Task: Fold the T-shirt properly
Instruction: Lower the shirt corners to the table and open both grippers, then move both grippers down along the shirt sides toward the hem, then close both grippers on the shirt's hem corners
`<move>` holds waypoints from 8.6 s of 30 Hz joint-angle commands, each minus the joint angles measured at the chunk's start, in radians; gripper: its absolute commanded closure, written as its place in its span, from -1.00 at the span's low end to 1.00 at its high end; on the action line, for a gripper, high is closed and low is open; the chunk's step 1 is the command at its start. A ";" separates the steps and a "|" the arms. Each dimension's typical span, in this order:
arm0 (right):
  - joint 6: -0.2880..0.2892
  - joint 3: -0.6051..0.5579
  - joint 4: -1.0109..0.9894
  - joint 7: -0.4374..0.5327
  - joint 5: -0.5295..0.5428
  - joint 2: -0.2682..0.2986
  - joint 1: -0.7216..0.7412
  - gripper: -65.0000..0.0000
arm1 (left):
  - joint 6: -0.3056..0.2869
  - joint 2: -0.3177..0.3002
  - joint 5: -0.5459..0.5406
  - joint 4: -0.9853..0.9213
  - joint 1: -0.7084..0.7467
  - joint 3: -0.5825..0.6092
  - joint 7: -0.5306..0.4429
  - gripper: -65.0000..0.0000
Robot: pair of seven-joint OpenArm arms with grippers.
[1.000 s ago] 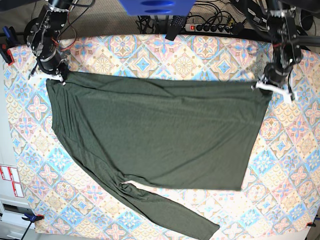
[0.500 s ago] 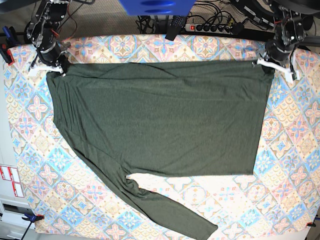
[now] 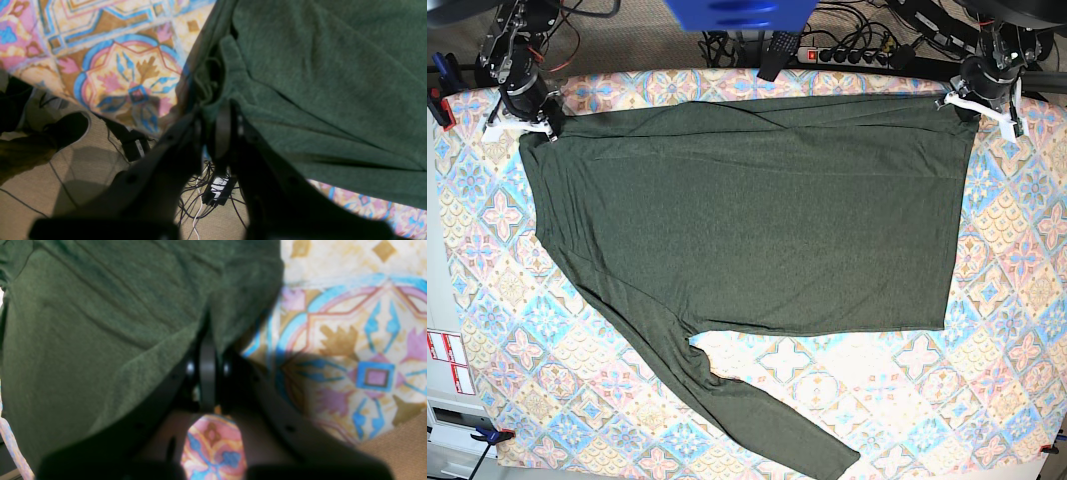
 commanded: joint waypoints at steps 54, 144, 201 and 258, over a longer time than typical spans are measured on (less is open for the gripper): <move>-0.043 0.056 0.047 -0.020 -0.047 0.007 -0.089 0.58 | 0.003 -0.042 0.008 -0.040 -0.030 0.037 0.070 -0.35; -0.043 -0.306 0.223 -0.137 -0.452 0.007 0.396 0.59 | 0.001 0.091 0.316 -1.171 -1.185 0.388 -0.312 -0.29; -0.043 -0.781 -0.450 0.028 -0.549 0.274 0.807 0.17 | 0.003 0.041 0.201 -0.294 -0.611 0.238 -0.202 1.00; 0.076 -0.775 -0.615 0.226 -0.650 0.171 0.806 0.17 | 0.003 0.042 0.201 -0.293 -0.602 0.238 -0.202 1.00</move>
